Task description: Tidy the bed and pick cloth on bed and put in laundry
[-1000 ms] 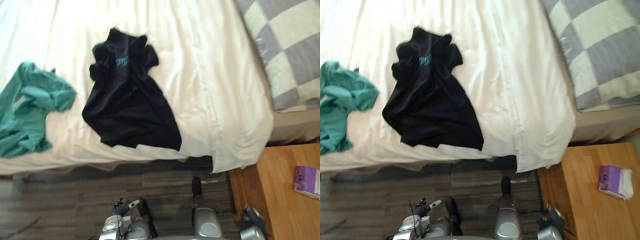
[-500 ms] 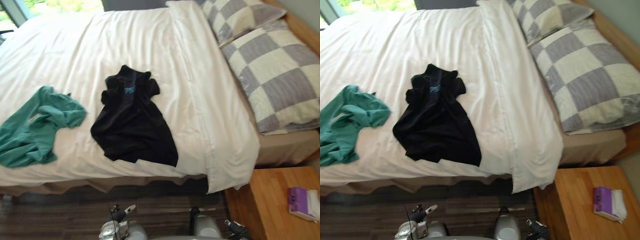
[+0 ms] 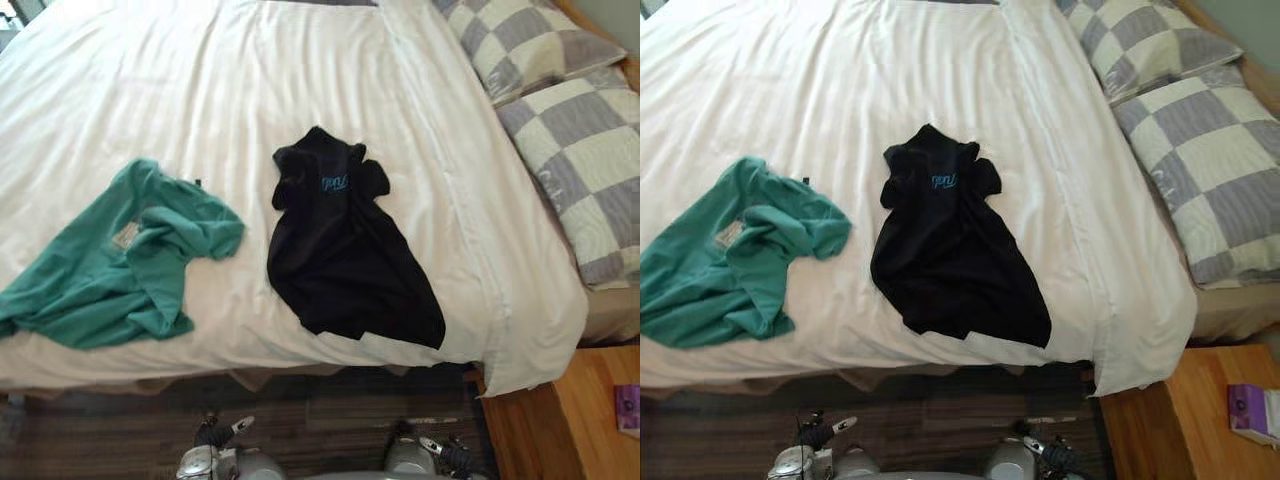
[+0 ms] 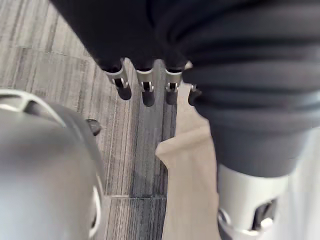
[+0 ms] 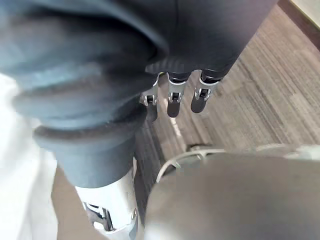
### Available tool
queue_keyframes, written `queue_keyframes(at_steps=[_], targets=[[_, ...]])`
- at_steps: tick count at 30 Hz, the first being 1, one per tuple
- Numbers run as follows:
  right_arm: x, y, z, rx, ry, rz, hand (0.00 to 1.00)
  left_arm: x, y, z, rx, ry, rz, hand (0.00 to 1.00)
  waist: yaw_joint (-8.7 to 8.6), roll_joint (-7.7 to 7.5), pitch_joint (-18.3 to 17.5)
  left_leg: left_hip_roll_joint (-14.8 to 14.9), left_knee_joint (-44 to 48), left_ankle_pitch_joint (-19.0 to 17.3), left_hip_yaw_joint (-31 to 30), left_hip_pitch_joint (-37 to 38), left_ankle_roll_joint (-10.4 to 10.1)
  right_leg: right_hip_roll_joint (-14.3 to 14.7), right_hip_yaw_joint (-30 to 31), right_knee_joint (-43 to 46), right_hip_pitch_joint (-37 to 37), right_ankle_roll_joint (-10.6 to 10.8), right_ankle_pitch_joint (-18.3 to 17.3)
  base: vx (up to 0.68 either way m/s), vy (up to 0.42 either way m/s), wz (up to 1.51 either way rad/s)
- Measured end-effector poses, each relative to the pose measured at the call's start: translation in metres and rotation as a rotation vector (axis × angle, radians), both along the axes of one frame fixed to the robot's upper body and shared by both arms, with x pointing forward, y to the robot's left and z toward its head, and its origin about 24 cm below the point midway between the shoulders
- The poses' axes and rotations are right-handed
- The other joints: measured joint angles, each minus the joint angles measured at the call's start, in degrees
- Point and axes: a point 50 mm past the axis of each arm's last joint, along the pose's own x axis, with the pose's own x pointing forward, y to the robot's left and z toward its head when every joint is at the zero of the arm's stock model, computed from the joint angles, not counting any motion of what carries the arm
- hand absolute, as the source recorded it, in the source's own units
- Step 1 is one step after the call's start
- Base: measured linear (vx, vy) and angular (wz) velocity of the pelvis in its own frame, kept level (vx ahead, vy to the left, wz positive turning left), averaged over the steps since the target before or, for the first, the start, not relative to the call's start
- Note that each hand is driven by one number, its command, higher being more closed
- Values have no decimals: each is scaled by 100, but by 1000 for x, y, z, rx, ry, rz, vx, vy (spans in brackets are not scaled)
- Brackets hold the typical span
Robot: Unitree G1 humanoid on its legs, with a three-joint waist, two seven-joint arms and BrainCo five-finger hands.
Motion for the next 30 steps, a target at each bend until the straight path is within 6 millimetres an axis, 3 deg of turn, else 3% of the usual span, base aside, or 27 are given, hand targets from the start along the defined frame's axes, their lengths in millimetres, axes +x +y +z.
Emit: queue_keyframes(at_steps=[2, 3, 5, 7, 8, 10, 14, 17, 18, 19, 20, 21, 22, 23, 24, 26, 27, 28, 29, 30], targets=[[7, -2, 3, -12, -27, 12, 0, 3, -9, -1, -12, 1, -22, 0, -72, 108, 47, -197, -292, 102, 10, 109, 59, 134, -71, -174, 172, -80, -296, 36, 33, 15], [10, -7, 5, -29, -44, 16, 0, 7, -19, -2, -25, -2, -54, 0, -83, 253, 101, -258, -433, 214, -15, 183, 199, 110, -128, -189, 249, -85, -295, 22, 21, 20], [19, -11, 9, -60, -64, 57, 0, 12, -38, -3, -48, -10, -111, 0, -66, 393, 224, -478, -704, 489, -33, 379, 477, -37, -244, -256, 476, -130, -326, 34, -19, 40], [32, -11, 13, -93, -83, 133, 0, 17, -48, -1, -56, -29, -149, 0, -36, 488, 324, -501, -188, 505, -95, 115, 485, -202, -223, -196, 477, -76, -440, -4, -17, 43], [51, -4, 19, -123, -113, 233, 0, 30, -47, 4, -45, -68, -164, 0, -46, 479, 530, -478, 598, 475, -252, -314, 437, -392, -210, -80, 429, -18, -528, -59, 1, 28], [71, 5, 24, -131, -145, 313, 0, 38, -50, 7, -53, -87, -187, 0, -11, 678, 657, -261, 1374, 496, -41, -683, 412, -503, -156, -34, 364, -9, -535, -92, 74, 8], [78, 25, 26, -123, -171, 378, 0, 40, -56, 8, -55, -97, -211, 0, 6, 639, 679, -37, 1624, 183, -137, -733, 525, -573, -107, -68, 375, 87, -464, -36, 132, -10], [75, 20, 25, -129, -162, 369, 0, 46, -63, 10, -64, -114, -209, 0, -44, 579, 624, 266, 1155, 163, -610, -761, 525, -665, -66, -194, 365, 385, -263, 13, 267, -1], [69, 16, 23, -137, -143, 365, 0, 48, -67, 11, -71, -120, -211, 0, -44, 592, 521, 310, 766, 207, -712, -744, 542, -778, -59, -311, 365, 598, -113, 74, 566, 10], [63, 15, 21, -137, -125, 362, 0, 48, -68, 10, -74, -118, -210, 0, -27, 568, 424, 159, 507, 11, -788, -657, 7, -829, 22, -502, 370, 795, 76, 100, 596, 12], [60, 15, 19, -131, -114, 354, 0, 48, -67, 10, -68, -116, -215, 0, -25, 463, 367, 53, 412, -9, -760, -637, -174, -908, 94, -710, 402, 867, 193, 131, 479, 10], [51, 29, 13, -76, -89, 336, 0, 44, -57, 9, -39, -100, -225, 0, 14, 196, 222, -305, 318, 17, -675, -734, -120, -1027, 276, -1267, 454, 861, 517, 147, 342, 2], [49, 39, 11, -44, -86, 320, 0, 40, -46, 7, -13, -77, -226, 0, 86, 61, 141, -398, 323, -1, -603, -756, -88, -1070, 166, -1509, 492, 584, 863, 120, 298, -10], [49, 43, 11, -32, -90, 315, 0, 38, -41, 7, -2, -68, -224, 0, 137, 52, 135, -389, 322, -6, -494, -733, -78, -1067, 39, -1523, 469, 331, 1080, 57, 262, -35], [51, 51, 11, -5, -100, 301, 0, 34, -33, 6, 6, -58, -190, 0, 227, 114, 150, -373, 210, 56, -274, -583, 18, -1028, -423, -1510, 468, -229, 1490, 14, 261, -49], [52, 59, 12, 19, -110, 293, 0, 21, -24, 3, 2, -33, -112, 0, 258, 177, 153, -384, -104, 98, -93, -203, 82, -859, -489, -1152, 465, -197, 1215, 23, 178, -37], [53, 59, 13, 32, -124, 261, 0, 13, -20, 1, -9, -18, -59, 0, 192, 205, 149, -402, -298, 150, -88, -60, 151, -505, -41, -875, 459, 5, 637, 20, 36, 1], [53, 56, 13, 34, -127, 240, 0, 11, -20, 0, -14, -14, -50, 0, 168, 213, 141, -427, -345, 179, -109, -46, 172, -389, 99, -826, 467, 9, 425, 2, 5, 23], [48, 48, 11, 40, -124, 159, 0, 7, -19, -1, -24, -6, -22, 0, 137, 208, 129, -517, -457, 251, -181, -18, 152, -315, 255, -880, 535, 38, 106, -21, -37, 33], [44, 35, 11, 36, -124, 40, 0, 2, -18, -4, -41, 8, 23, 0, 116, 195, 109, -566, -621, 361, -250, 57, 137, -323, 173, -1054, 693, 272, 102, -23, -33, 33]])
